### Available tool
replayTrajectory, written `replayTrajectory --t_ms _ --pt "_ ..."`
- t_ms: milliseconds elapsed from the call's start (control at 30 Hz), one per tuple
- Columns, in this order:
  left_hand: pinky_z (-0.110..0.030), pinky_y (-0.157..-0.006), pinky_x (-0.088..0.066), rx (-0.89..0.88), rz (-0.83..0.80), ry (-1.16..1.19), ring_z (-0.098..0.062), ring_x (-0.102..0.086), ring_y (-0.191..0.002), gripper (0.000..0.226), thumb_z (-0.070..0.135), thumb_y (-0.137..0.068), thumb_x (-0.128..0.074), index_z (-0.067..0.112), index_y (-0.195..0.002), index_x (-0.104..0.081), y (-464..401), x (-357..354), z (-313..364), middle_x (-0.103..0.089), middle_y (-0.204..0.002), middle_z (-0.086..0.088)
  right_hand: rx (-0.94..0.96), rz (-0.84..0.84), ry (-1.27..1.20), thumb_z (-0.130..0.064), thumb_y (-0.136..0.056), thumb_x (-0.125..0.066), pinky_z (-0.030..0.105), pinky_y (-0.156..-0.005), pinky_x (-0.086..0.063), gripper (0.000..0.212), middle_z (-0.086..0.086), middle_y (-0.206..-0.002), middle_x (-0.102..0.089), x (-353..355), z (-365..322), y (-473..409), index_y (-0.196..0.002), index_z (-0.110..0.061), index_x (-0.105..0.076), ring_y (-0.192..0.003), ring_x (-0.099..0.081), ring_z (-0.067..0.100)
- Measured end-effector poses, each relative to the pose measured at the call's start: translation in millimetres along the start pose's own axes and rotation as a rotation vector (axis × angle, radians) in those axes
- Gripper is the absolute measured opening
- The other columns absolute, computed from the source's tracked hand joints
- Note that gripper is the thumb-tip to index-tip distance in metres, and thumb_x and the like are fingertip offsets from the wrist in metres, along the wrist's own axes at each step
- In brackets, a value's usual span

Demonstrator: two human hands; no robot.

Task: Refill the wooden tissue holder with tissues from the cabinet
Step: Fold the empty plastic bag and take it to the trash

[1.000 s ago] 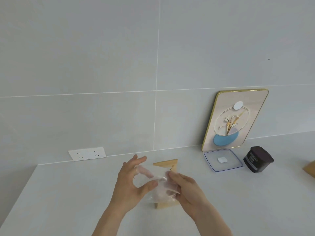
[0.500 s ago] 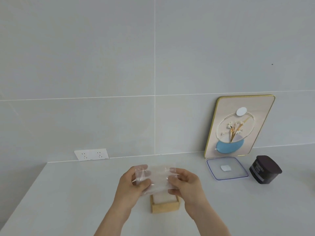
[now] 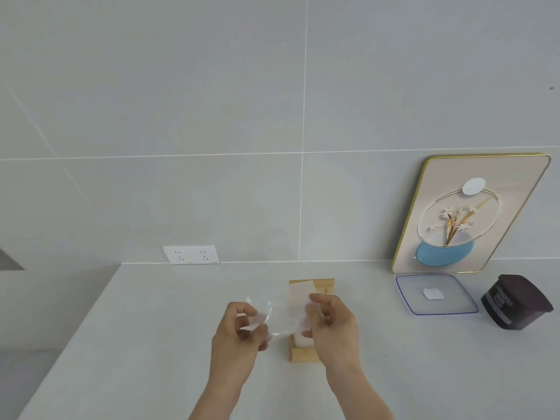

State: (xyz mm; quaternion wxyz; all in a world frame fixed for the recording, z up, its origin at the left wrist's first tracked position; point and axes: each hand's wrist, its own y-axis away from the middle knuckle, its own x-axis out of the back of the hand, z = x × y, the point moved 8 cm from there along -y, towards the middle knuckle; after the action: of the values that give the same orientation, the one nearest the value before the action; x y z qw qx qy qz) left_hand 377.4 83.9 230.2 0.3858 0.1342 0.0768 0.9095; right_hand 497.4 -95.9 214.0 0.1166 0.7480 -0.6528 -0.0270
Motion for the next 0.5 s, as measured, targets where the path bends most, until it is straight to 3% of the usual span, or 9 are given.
replayTrajectory --t_ms 100,200,367,500 --pt "-0.041 -0.081 -0.064 0.007 0.034 -0.015 -0.024 -0.075 -0.073 0.028 0.003 -0.086 -0.071 0.03 -0.095 -0.073 -7.5 21.0 -2.4 -0.073 -0.108 -0.001 -0.017 -0.117 0.11 -0.024 -0.092 -0.075 0.049 -0.088 -0.063 0.028 -0.002 -0.11 -0.071 -30.6 -3.8 9.4 -0.118 -0.034 -0.072 -0.084 -0.076 0.018" --pt "-0.039 -0.087 -0.062 0.006 0.006 -0.011 -0.013 -0.073 -0.07 0.036 0.012 -0.084 -0.078 0.033 -0.113 -0.072 -17.2 48.0 -4.0 -0.073 -0.111 0.01 0.02 -0.129 0.237 -0.012 -0.09 -0.074 0.044 -0.098 -0.058 0.039 -0.001 -0.114 -0.074 -57.7 -11.6 16.0 -0.126 -0.026 -0.072 -0.101 -0.074 0.026" --pt "-0.039 -0.087 -0.062 0.019 0.041 0.058 -0.003 -0.067 -0.057 0.044 0.005 -0.083 -0.077 0.032 -0.118 -0.071 -39.4 133.1 -17.1 -0.073 -0.112 0.012 0.057 -0.202 0.31 0.002 -0.09 -0.067 0.045 -0.091 -0.062 0.041 -0.01 -0.11 -0.071 -145.7 -22.8 35.2 -0.125 -0.019 -0.072 -0.09 -0.076 0.023" --pt "-0.037 -0.087 -0.061 0.052 0.13 0.117 -0.008 -0.069 -0.059 0.044 0.004 -0.084 -0.076 0.035 -0.115 -0.071 -57.8 241.1 -45.2 -0.074 -0.111 0.012 0.09 -0.278 0.362 0.005 -0.09 -0.066 0.048 -0.088 -0.063 0.042 0.002 -0.113 -0.076 -254.3 -25.9 70.7 -0.125 -0.016 -0.073 -0.093 -0.075 0.025"
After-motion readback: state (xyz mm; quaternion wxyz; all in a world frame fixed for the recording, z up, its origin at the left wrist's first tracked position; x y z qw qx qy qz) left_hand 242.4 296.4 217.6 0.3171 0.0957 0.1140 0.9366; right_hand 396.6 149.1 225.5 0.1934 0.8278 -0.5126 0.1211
